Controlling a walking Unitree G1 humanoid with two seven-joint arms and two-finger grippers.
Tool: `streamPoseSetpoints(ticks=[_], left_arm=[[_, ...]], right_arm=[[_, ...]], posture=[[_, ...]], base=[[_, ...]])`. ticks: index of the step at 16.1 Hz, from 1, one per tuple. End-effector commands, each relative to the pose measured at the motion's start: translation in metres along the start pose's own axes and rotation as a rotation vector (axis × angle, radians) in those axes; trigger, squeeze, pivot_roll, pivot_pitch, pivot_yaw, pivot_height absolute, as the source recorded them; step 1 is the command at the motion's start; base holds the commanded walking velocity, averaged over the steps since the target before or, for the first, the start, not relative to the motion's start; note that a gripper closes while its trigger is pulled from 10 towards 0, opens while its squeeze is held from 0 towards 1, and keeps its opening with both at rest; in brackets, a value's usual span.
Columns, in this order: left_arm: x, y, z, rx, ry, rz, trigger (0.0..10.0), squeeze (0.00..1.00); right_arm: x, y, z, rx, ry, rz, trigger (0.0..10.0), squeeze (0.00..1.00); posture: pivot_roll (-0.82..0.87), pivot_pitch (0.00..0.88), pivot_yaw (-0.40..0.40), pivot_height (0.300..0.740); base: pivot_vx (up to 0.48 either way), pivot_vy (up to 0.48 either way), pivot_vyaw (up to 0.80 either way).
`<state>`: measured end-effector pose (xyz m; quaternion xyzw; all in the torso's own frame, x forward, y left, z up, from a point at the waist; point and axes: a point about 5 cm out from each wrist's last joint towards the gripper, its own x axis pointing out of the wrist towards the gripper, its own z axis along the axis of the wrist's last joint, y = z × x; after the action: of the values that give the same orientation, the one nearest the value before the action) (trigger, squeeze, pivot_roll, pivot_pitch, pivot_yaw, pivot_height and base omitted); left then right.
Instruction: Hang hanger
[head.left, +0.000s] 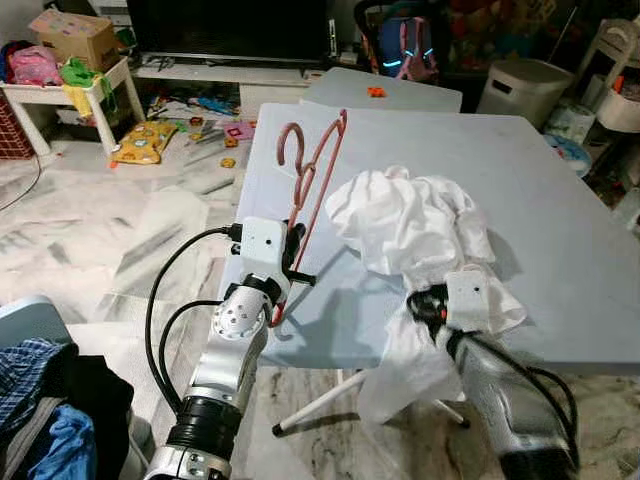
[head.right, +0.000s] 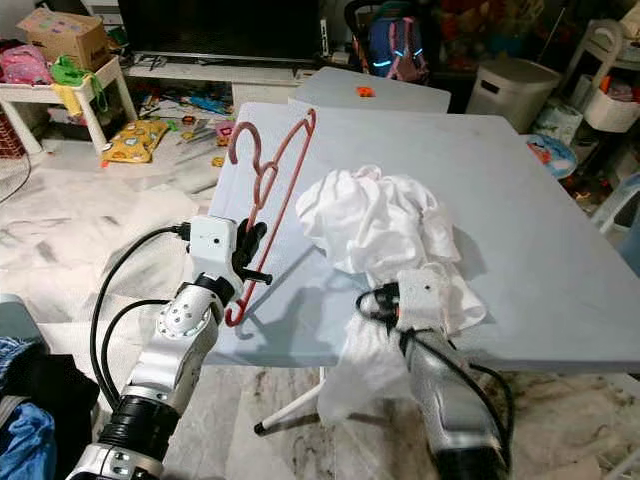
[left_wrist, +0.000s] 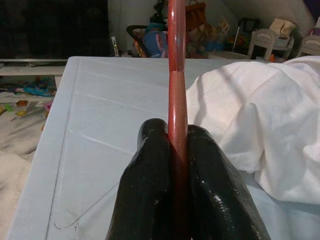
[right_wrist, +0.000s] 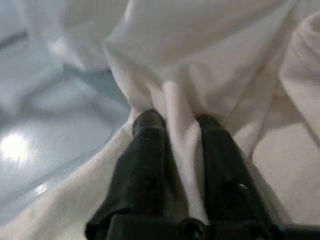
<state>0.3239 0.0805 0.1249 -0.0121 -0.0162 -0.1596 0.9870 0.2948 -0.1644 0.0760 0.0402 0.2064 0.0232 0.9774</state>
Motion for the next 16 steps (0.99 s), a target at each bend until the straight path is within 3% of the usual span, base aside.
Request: streamPoseSetpoints(ticks=[1, 2, 3, 4, 5, 6, 7, 9, 10, 11, 12, 14, 15, 16], left_arm=[[0.0, -0.004, 0.0, 0.002, 0.005, -0.01, 10.0, 0.0], [0.0, -0.004, 0.0, 0.002, 0.005, -0.01, 10.0, 0.0], [0.001, -0.004, 0.0, 0.002, 0.003, -0.009, 10.0, 0.0], [0.001, -0.004, 0.0, 0.002, 0.002, -0.008, 10.0, 0.0], [0.002, -0.005, 0.001, 0.0, -0.003, -0.007, 10.0, 0.0], [0.002, -0.005, 0.002, 0.001, -0.007, -0.004, 10.0, 0.0], [0.002, -0.004, 0.003, 0.001, -0.014, 0.006, 10.0, 0.0], [0.002, -0.002, 0.003, 0.004, -0.017, 0.018, 10.0, 0.0], [0.001, -0.002, 0.003, 0.004, -0.018, 0.023, 10.0, 0.0], [0.001, -0.002, 0.003, 0.004, -0.018, 0.023, 10.0, 0.0], [0.001, -0.003, 0.002, -0.004, -0.016, 0.022, 10.0, 0.0], [0.001, -0.003, 0.002, -0.008, -0.014, 0.02, 10.0, 0.0], [0.002, -0.002, 0.001, -0.01, -0.008, 0.013, 10.0, 0.0], [0.003, -0.003, 0.0, -0.009, -0.002, 0.002, 10.0, 0.0]], right_arm=[[0.004, -0.009, 0.001, 0.052, 0.013, -0.05, 0.0, 0.0], [0.005, -0.009, 0.003, 0.064, 0.008, -0.053, 0.0, 0.0], [0.013, -0.009, 0.034, 0.094, -0.095, -0.077, 0.0, 0.0], [0.016, -0.009, 0.049, 0.105, -0.147, -0.087, 0.0, 0.0], [0.015, -0.008, 0.118, 0.175, -0.406, -0.096, 0.0, 0.0], [0.008, -0.008, 0.155, 0.206, -0.557, -0.096, 0.0, 0.0], [-0.016, -0.006, 0.215, 0.25, -0.822, -0.071, 0.0, 0.0], [-0.035, -0.003, 0.242, 0.205, -0.962, -0.058, 0.0, 0.0], [-0.032, -0.002, 0.231, 0.122, -0.941, -0.066, 0.0, 0.0], [-0.026, -0.003, 0.222, 0.097, -0.904, -0.073, 0.0, 0.0], [-0.014, -0.007, 0.195, 0.055, -0.789, -0.097, 10.0, 0.0], [-0.004, -0.011, 0.167, -0.029, -0.669, -0.121, 10.0, 0.0], [0.002, -0.016, 0.134, -0.148, -0.53, -0.092, 10.0, 0.99], [0.002, -0.024, 0.11, -0.251, -0.436, -0.075, 10.0, 1.0]], posture=[[0.06, 0.0, -0.064, 0.74], [0.06, 0.0, -0.064, 0.74], [0.06, 0.0, -0.064, 0.74], [0.06, 0.0, -0.065, 0.74], [0.07, 0.0, -0.071, 0.74], [0.07, 0.0, -0.072, 0.74], [0.08, 0.0, -0.076, 0.74], [0.08, 0.0, -0.085, 0.74], [0.08, 0.0, -0.087, 0.74], [0.08, 0.0, -0.088, 0.74], [0.08, 0.0, -0.086, 0.74], [0.08, 0.0, -0.079, 0.74], [0.07, 0.0, -0.068, 0.74], [0.06, 0.0, -0.059, 0.74]], base=[[0.0, 0.0, 0.0], [0.0, 0.0, 0.0], [0.0, 0.0, 0.0], [0.0, 0.0, 0.0], [0.0, 0.0, 0.0], [0.0, 0.0, 0.0], [0.0, 0.0, 0.0], [0.0, 0.0, 0.0], [0.0, 0.0, 0.0], [0.0, 0.0, 0.0], [0.0, 0.0, 0.0], [0.0, 0.0, 0.0], [0.0, 0.0, 0.0], [0.0, 0.0, 0.0]])
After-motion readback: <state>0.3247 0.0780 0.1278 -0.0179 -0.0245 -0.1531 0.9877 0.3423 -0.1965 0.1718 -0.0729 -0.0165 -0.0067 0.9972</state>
